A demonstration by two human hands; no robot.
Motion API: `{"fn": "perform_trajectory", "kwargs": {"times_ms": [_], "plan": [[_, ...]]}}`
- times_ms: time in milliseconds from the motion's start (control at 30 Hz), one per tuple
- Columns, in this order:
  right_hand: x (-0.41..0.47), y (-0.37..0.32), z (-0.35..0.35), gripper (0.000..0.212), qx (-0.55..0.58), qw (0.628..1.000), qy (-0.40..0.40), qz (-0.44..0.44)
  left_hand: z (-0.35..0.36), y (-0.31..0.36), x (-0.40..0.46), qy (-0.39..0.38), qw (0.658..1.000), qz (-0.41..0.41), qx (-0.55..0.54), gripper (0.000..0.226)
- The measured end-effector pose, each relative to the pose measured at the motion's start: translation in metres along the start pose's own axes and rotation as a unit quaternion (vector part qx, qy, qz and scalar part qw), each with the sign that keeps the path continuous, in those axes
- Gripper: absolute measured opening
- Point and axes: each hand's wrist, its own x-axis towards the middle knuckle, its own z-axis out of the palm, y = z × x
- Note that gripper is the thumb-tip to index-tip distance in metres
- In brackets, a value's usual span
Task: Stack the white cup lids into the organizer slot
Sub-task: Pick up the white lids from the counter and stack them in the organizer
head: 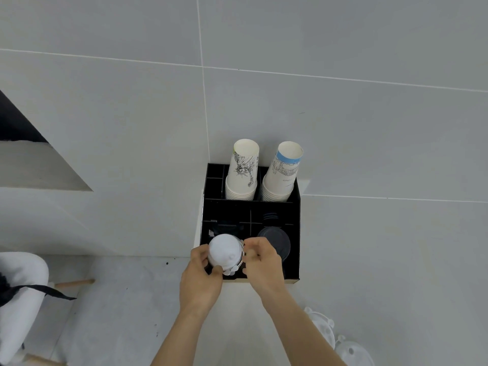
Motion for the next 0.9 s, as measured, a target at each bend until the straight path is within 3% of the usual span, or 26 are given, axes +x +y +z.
{"fn": "perform_trajectory", "kwargs": {"times_ms": [233,467,900], "plan": [[-0.019,0.01,-0.065,0.029,0.083,0.996,0.015,0.027,0.012,0.007,-0.03,0.03,0.999,0.012,-0.025,0.038],[-0.035,0.066,-0.132,0.037,0.023,0.994,0.015,0.107,0.059,0.007,-0.078,-0.054,0.998,-0.041,-0.01,0.023],[-0.058,0.146,-0.178,0.046,-0.024,0.984,0.01,0.178,0.134,-0.002,-0.146,-0.185,0.975,-0.111,0.051,0.042]]}}
